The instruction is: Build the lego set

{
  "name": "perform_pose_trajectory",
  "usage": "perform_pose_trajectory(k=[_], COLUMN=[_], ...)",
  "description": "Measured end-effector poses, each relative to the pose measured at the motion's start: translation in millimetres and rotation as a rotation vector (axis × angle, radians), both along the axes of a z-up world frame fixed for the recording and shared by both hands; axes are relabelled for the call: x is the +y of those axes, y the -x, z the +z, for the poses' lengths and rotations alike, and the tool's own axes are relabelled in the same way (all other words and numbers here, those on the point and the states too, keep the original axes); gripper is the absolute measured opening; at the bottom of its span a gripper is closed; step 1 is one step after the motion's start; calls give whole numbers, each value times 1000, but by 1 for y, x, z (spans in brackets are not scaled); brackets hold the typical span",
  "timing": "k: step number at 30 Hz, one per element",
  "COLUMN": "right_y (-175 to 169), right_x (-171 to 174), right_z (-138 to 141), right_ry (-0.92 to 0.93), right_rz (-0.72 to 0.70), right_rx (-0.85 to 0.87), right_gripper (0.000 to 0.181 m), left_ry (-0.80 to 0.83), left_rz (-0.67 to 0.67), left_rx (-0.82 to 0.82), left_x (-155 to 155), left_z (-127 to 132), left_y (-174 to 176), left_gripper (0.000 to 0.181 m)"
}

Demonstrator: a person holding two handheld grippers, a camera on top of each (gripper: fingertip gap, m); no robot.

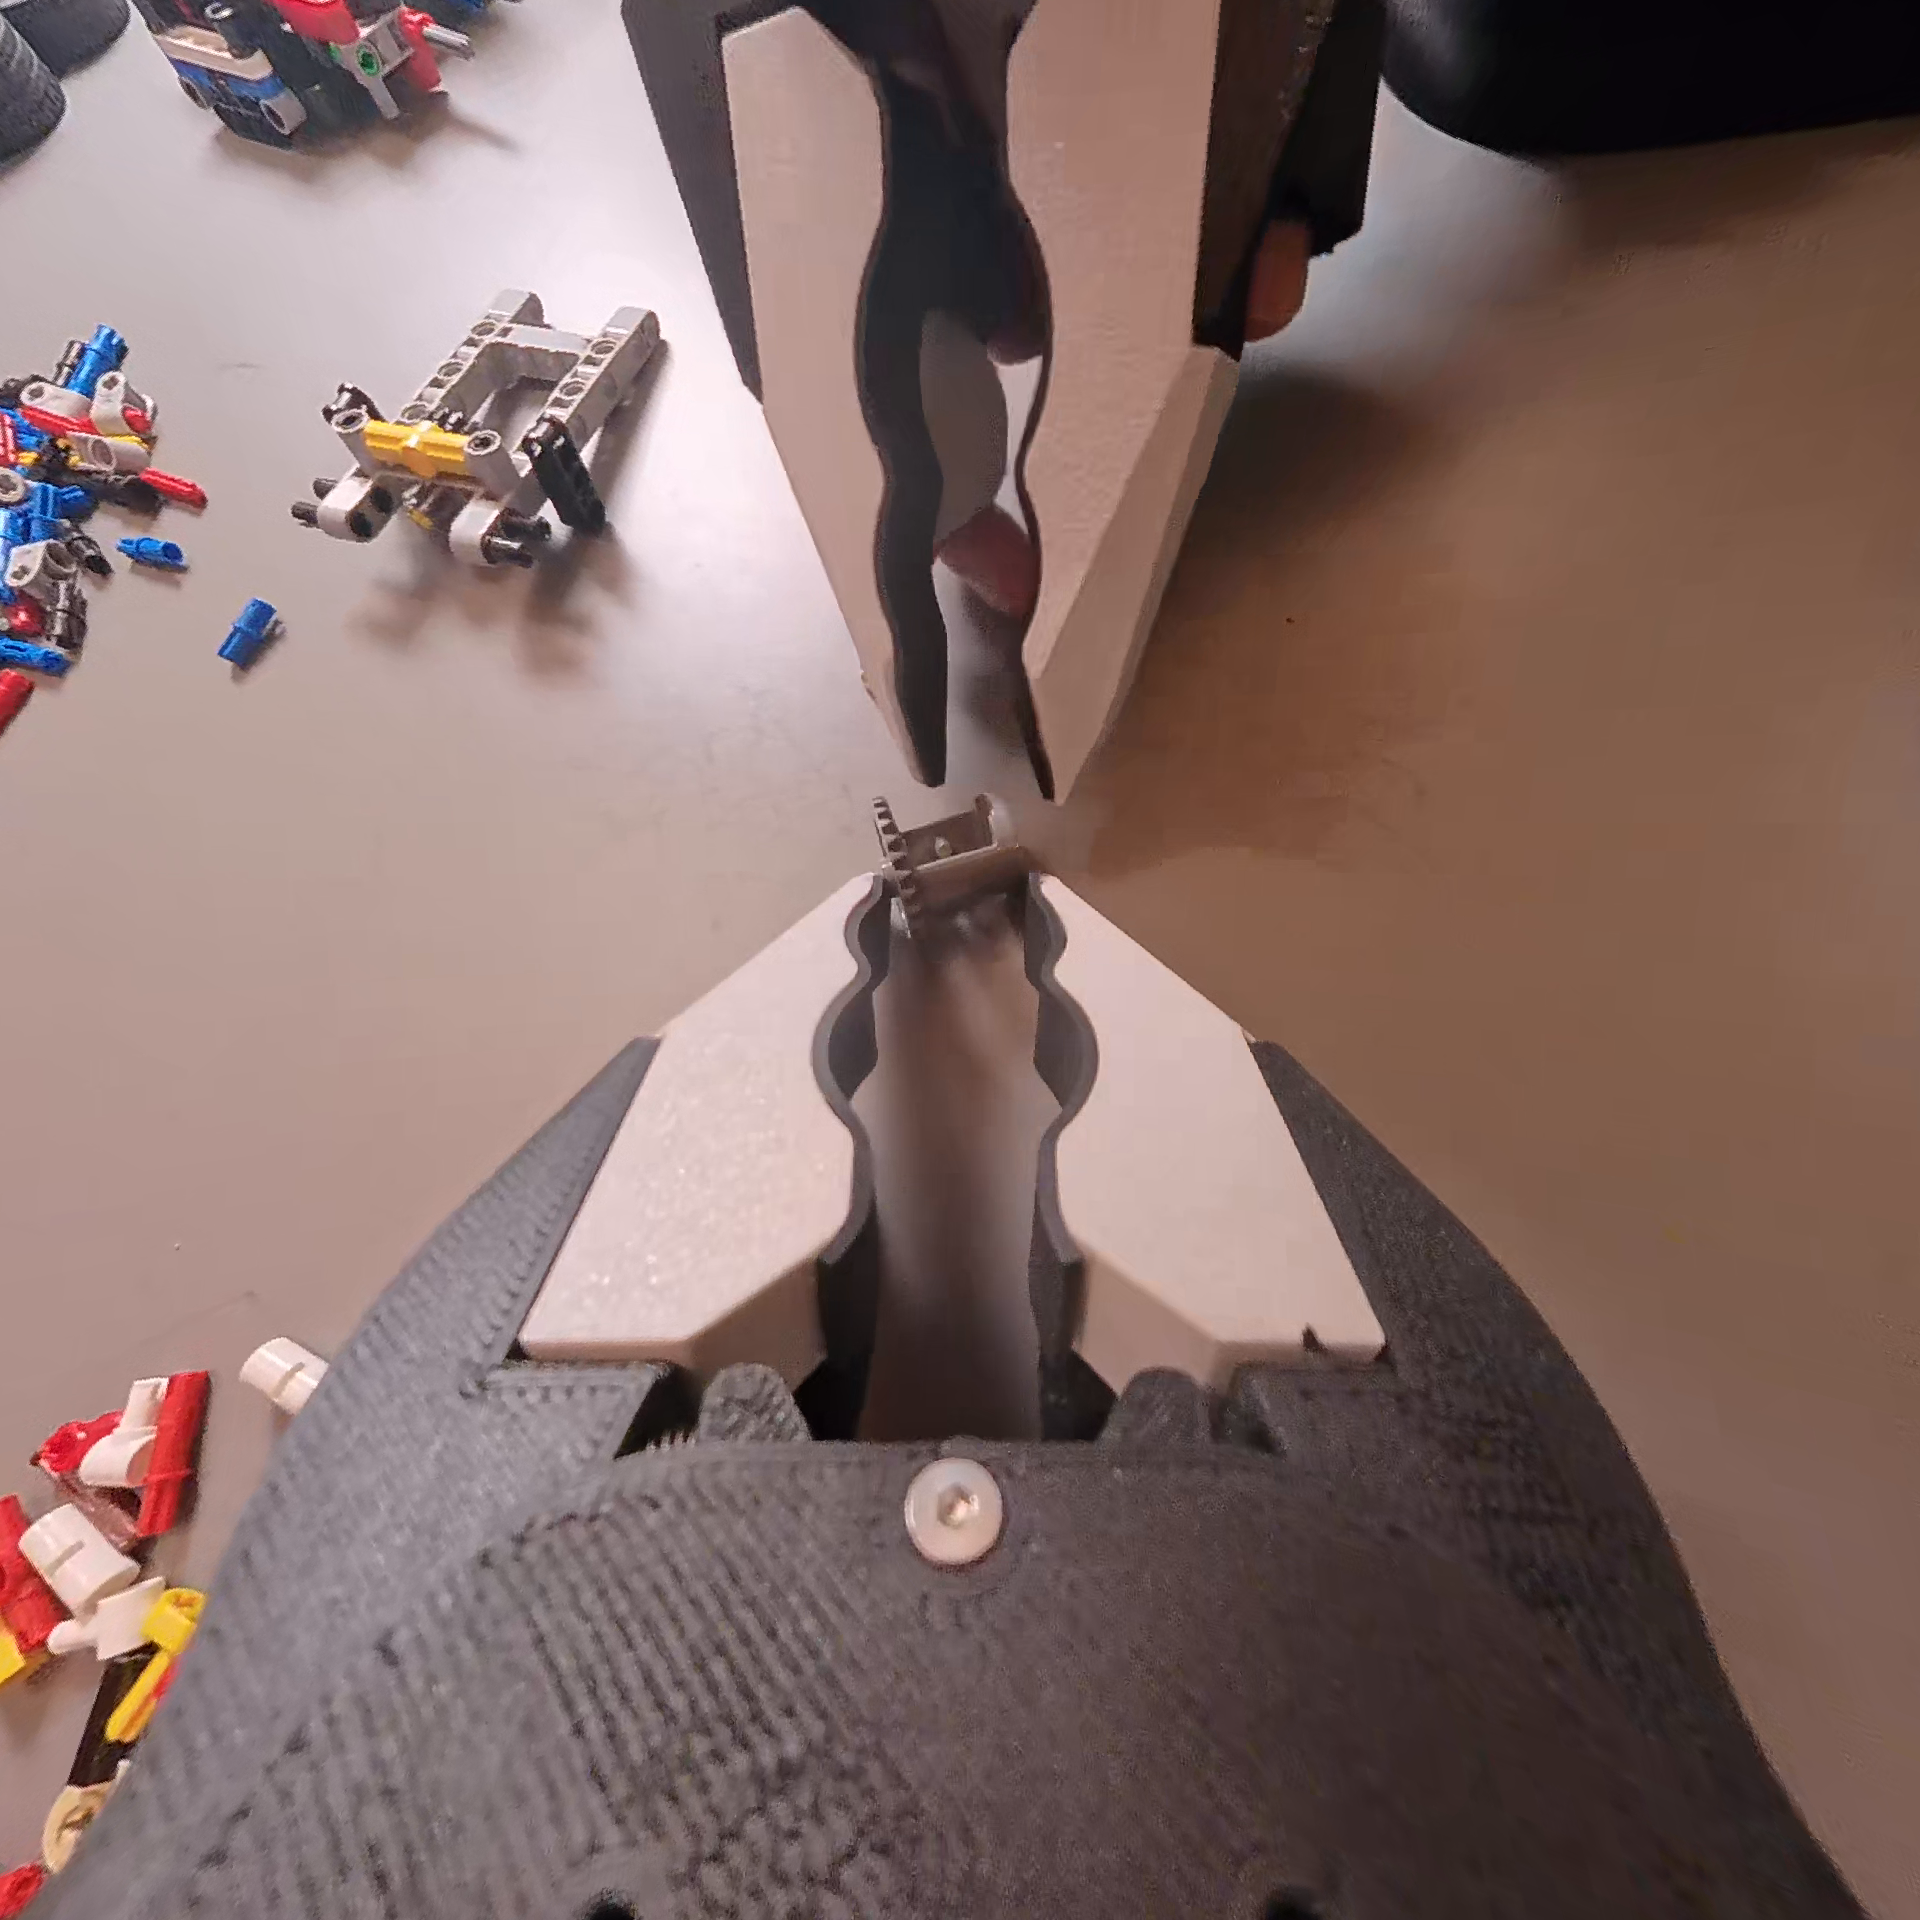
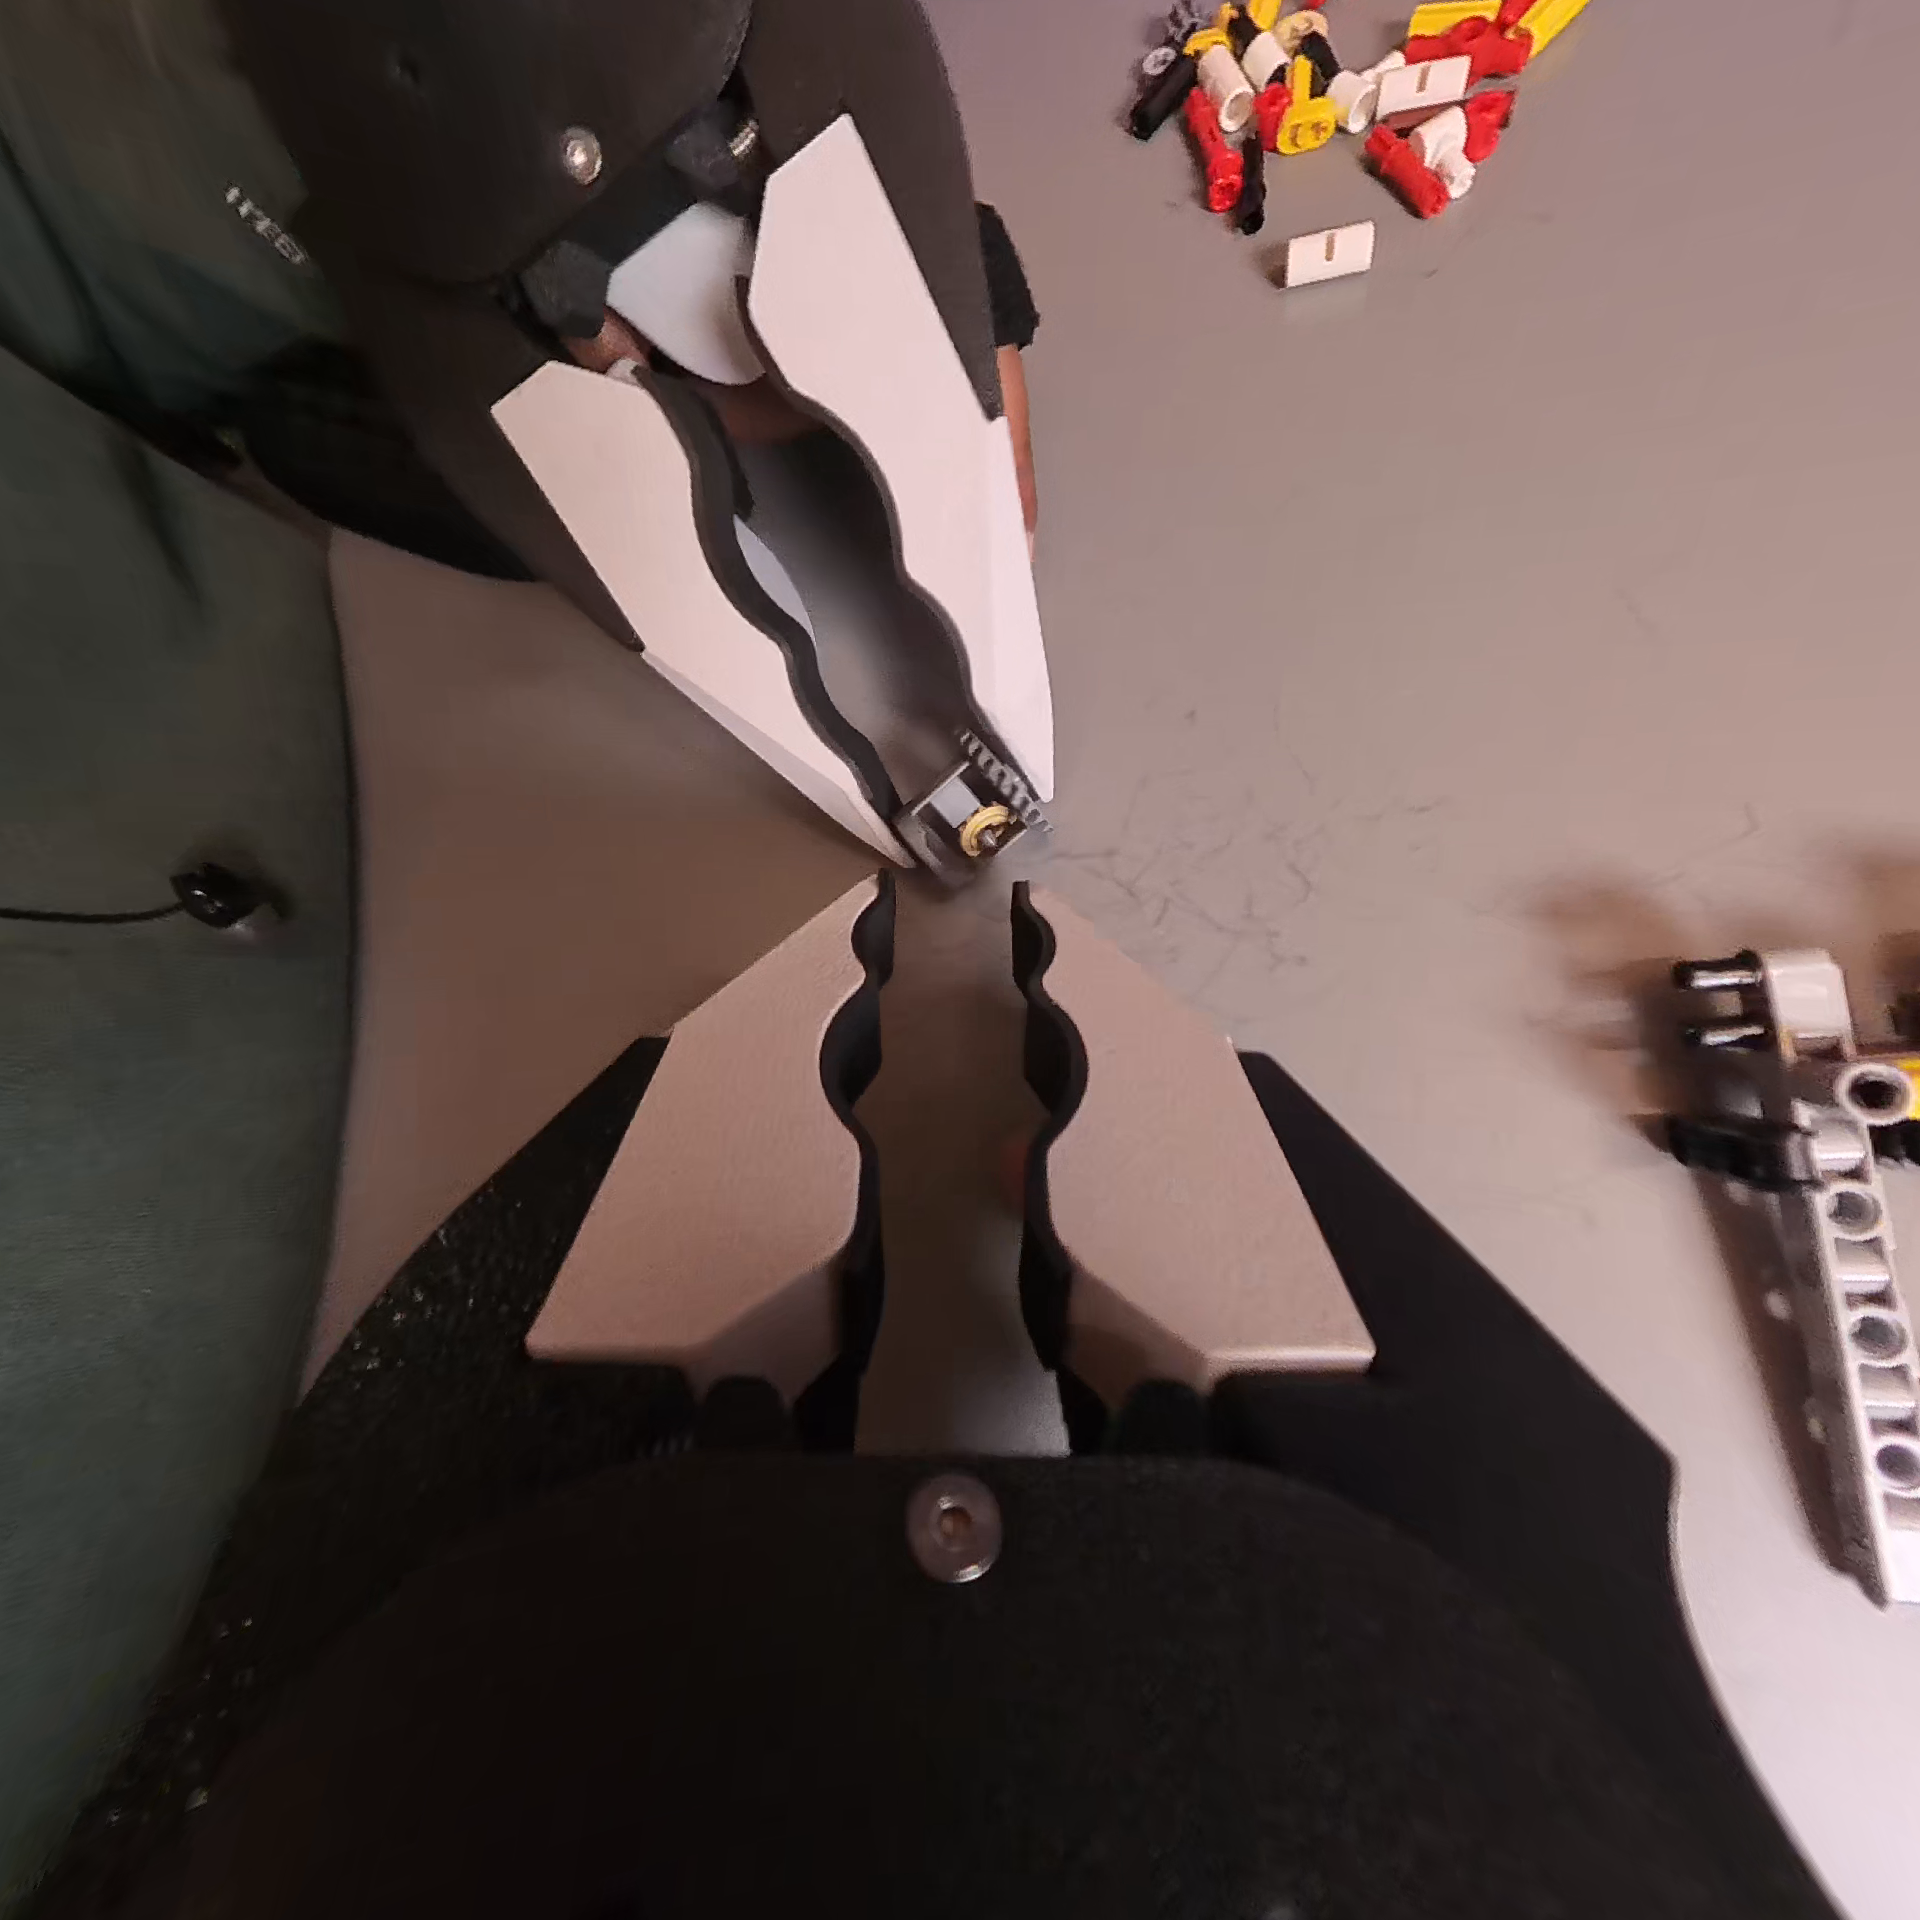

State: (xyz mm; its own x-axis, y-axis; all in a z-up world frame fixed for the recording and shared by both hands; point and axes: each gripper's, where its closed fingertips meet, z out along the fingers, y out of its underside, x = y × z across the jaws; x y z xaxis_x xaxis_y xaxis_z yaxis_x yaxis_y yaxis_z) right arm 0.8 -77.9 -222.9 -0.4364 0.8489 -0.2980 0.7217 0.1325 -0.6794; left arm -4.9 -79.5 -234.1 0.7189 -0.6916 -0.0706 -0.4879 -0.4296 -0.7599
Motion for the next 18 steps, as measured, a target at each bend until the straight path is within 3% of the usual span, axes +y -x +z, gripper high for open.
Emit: perform_pose_trajectory(k=[1,18], right_y=[0,7], right_x=[0,-2], right_z=[-1,-5], right_ry=[-22,-200], right_rz=[7,43], right_rx=[7,86], right_gripper=[21,21], left_ry=[-2,1], left_rz=[-1,-26], left_rx=[1,34], left_x=[0,-7], left_z=[0,1], left_y=[0,8], left_gripper=[24,30])
